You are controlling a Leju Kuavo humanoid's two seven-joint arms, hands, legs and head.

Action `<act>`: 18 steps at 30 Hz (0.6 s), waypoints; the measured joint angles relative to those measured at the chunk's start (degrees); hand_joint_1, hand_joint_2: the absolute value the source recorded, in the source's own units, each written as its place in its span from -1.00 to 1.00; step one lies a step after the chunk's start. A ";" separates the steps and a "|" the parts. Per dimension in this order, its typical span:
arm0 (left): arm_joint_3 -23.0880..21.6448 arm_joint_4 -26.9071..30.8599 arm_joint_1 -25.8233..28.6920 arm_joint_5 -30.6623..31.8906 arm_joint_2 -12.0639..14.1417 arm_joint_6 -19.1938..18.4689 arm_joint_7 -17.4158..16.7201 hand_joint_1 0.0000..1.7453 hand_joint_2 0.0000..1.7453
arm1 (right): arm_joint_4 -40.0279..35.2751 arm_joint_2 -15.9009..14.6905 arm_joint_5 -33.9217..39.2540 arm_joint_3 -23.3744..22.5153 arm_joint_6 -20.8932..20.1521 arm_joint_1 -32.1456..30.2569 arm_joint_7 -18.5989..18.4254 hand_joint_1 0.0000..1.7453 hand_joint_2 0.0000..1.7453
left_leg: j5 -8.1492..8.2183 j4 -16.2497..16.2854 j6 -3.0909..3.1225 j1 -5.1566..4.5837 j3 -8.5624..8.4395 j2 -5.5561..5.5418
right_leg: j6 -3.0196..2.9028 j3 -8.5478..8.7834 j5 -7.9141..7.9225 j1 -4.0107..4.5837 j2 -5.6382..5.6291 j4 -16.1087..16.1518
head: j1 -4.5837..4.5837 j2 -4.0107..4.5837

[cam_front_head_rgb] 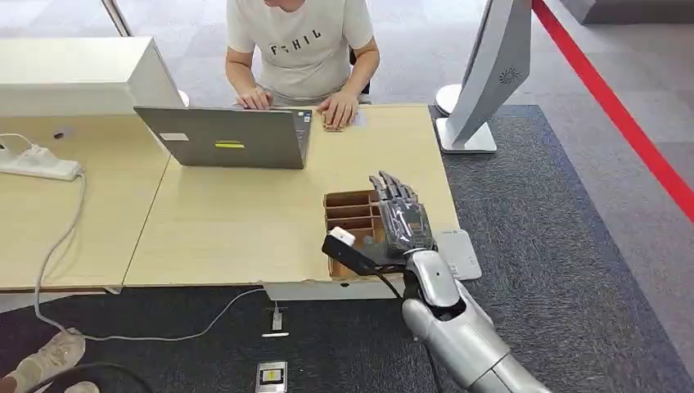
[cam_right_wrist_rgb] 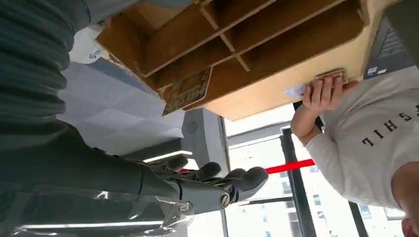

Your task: Pass the card to the sensor for recognition and then transmit it.

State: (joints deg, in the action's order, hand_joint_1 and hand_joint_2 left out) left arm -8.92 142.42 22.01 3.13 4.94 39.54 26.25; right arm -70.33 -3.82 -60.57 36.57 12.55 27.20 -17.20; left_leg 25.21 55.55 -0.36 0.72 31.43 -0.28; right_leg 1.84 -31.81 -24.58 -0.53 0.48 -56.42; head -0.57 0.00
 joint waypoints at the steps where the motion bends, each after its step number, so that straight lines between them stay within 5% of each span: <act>1: 0.00 -0.11 -0.02 0.11 0.00 0.00 -0.13 -1.00 1.00 | 1.01 -0.02 -0.22 -0.11 0.87 0.51 -0.48 -1.00 1.00 | 0.00 0.01 0.00 0.00 0.00 0.01 | 0.00 -0.01 0.00 0.00 0.00 0.00 | -0.02 0.00; 15: -0.17 -0.70 -0.15 2.75 0.00 0.00 -3.54 -1.00 1.00 | 12.28 -0.02 -3.19 -2.43 4.15 5.37 -2.34 -1.00 1.00 | 0.00 0.02 0.00 0.00 0.01 0.01 | 0.00 -0.01 0.00 0.00 0.00 0.00 | 0.00 0.00; 18: -0.17 -0.70 -0.06 2.78 0.00 0.00 -3.59 -1.00 1.00 | 13.79 -0.02 -3.28 -2.47 4.17 5.37 -2.34 -0.76 1.00 | 0.00 0.01 0.00 0.00 0.01 0.01 | 0.00 -0.02 0.00 0.00 0.00 0.00 | -0.02 0.00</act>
State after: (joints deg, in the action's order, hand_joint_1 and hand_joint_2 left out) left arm -9.09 141.72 21.94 5.90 4.94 39.54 22.67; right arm -56.54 -3.85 -63.84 34.10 16.72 32.57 -19.54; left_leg 25.21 55.56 -0.36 0.72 31.44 -0.27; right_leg 1.85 -31.83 -24.58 -0.53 0.48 -56.42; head -0.59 0.00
